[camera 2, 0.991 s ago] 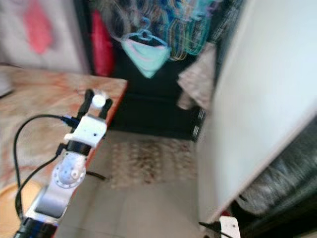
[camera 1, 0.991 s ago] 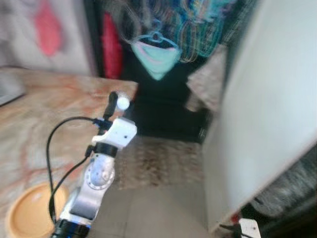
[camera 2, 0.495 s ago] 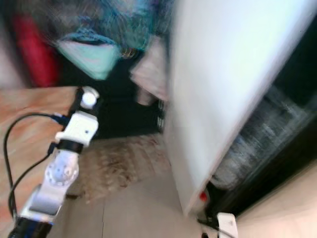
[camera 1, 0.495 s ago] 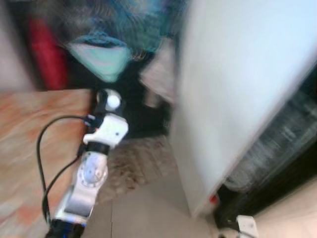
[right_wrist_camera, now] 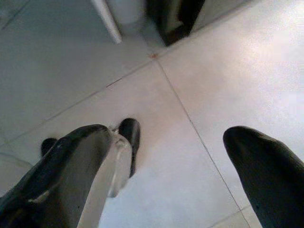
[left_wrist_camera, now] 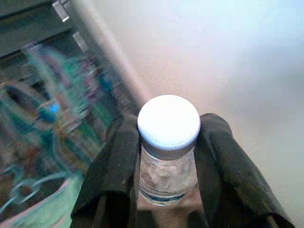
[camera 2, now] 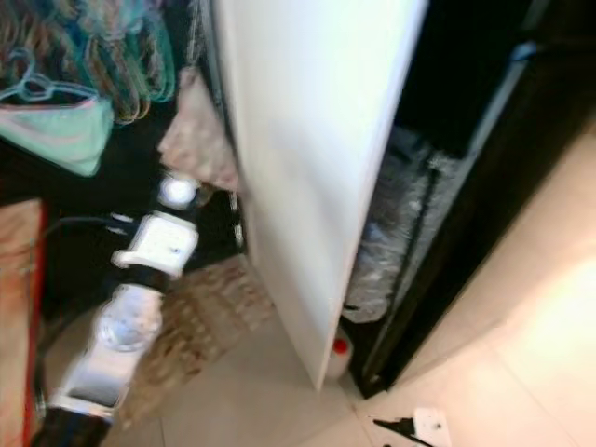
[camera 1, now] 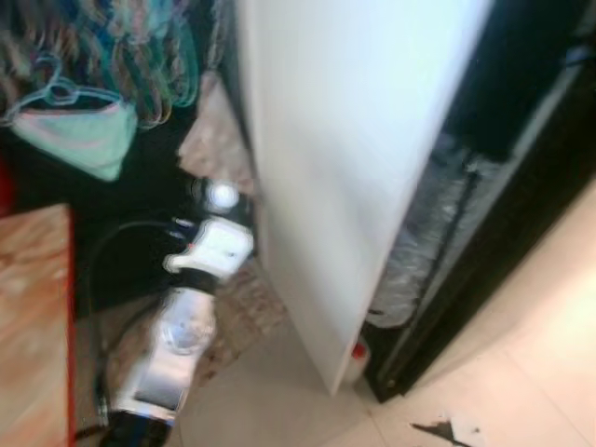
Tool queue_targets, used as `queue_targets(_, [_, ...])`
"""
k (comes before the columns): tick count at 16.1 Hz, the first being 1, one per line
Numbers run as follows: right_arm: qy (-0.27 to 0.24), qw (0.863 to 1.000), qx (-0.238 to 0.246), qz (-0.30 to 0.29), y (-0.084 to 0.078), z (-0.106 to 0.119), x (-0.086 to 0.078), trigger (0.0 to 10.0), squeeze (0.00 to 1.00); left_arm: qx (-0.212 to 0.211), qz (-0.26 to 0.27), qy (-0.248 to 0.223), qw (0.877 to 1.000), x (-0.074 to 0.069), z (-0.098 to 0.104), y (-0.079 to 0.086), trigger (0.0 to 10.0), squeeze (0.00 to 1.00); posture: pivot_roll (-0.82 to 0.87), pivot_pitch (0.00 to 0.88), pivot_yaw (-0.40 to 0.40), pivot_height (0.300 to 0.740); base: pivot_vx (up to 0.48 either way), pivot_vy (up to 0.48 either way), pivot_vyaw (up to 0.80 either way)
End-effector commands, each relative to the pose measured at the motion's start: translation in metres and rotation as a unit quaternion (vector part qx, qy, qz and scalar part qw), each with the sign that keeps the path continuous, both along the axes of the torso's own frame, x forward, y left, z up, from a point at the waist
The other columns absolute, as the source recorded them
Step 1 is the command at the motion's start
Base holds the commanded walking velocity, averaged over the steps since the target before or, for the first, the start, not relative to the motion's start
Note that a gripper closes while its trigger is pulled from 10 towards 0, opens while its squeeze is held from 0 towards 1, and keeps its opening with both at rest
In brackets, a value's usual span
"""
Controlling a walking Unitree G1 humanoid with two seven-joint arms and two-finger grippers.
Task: Restocking fridge
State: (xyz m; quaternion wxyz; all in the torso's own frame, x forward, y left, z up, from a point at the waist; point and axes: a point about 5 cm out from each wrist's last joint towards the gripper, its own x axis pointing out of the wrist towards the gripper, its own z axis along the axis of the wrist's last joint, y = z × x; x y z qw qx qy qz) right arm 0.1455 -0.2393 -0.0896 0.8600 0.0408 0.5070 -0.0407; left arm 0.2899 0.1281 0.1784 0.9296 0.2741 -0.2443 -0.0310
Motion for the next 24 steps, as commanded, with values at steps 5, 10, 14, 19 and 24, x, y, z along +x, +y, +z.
queue_targets(5, [0.000, 1.000, 0.007, -0.005, 0.005, -0.002, -0.001, 10.0, 0.00, 0.001, 0.009, -0.001, 1.000, 0.004, 0.003, 0.011, 10.0, 0.00, 0.09, 0.000, 0.017, 0.740, 0.000, 0.000, -0.79])
queue_targets(10, [-0.002, 1.000, 0.012, -0.014, 0.009, -0.003, -0.002, 10.0, 0.00, -0.069, 0.032, 0.058, 0.995, 0.015, -0.015, 0.031, 10.0, 0.00, 0.07, 0.000, 0.035, 0.740, 0.000, 0.000, -0.79])
queue_targets(14, [-0.002, 1.000, 0.012, -0.022, 0.010, -0.004, -0.003, 10.0, 0.00, -0.090, 0.052, 0.096, 0.990, 0.020, -0.033, 0.048, 10.0, 0.00, 0.04, 0.000, 0.052, 0.740, 0.000, 0.000, -0.79])
queue_targets(19, [-0.006, 0.999, 0.013, -0.035, 0.012, -0.005, -0.004, 10.0, 0.00, -0.112, 0.094, 0.202, 0.968, 0.021, -0.084, 0.070, 10.0, 0.00, 0.00, 0.000, 0.073, 0.740, 0.000, 0.000, -0.24])
queue_targets(24, [-0.009, 0.999, 0.014, -0.045, 0.015, -0.005, -0.002, 10.0, 0.00, -0.087, 0.178, 0.341, 0.919, 0.003, -0.149, 0.095, 10.0, 0.00, -0.03, 0.000, 0.093, 0.740, 0.000, 0.000, 0.00])
